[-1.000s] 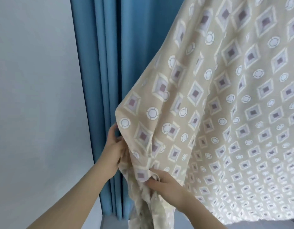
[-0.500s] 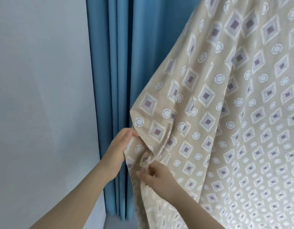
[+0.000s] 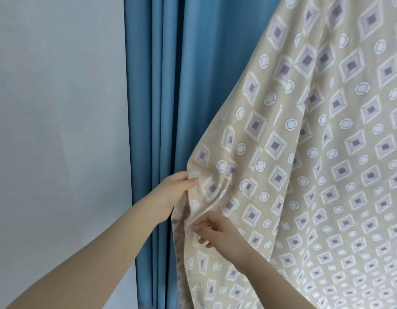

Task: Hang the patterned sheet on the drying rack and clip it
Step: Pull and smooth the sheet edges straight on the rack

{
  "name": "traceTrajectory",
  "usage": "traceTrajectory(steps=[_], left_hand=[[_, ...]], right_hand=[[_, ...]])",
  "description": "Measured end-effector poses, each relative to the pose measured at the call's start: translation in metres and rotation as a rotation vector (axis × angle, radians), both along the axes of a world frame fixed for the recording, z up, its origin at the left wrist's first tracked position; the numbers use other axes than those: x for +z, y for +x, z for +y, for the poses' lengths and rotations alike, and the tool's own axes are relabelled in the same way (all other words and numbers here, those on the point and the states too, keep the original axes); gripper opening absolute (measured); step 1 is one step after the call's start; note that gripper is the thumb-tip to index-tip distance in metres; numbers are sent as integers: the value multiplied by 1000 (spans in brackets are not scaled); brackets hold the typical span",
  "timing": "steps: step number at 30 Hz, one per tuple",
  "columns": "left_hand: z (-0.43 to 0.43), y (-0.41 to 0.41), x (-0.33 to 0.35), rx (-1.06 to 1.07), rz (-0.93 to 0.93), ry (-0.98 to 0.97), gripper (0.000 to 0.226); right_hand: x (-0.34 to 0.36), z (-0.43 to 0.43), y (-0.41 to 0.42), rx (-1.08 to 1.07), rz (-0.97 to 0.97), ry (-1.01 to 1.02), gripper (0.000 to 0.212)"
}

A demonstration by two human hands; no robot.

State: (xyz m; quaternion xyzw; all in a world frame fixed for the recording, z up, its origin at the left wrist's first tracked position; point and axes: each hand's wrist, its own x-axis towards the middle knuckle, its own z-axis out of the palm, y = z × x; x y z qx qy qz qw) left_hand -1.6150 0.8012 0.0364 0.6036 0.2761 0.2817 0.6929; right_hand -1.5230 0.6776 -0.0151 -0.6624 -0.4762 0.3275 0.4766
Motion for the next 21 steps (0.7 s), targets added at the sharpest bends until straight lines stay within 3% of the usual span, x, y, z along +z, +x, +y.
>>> traceTrajectory(steps=[4, 8, 11, 14, 18, 21], left_hand=[[13, -7, 0, 88, -376, -254, 19], [5, -10, -19, -50, -227, -398, 31], [6, -8, -10, -96, -341, -354, 26], [18, -8, 5, -35, -494, -241, 37], [22, -7, 17, -123, -324, -228, 14], [34, -7, 43, -42, -524, -223, 32]], right_hand=[[0, -6, 12, -47, 30, 11, 14], [0, -8, 18, -73, 43, -7, 11], [1, -8, 21, -80, 57, 4, 9], [5, -7, 21, -91, 52, 20, 11], [11, -4, 22, -103, 50, 32, 12], [17, -1, 22, -111, 59, 45, 12]])
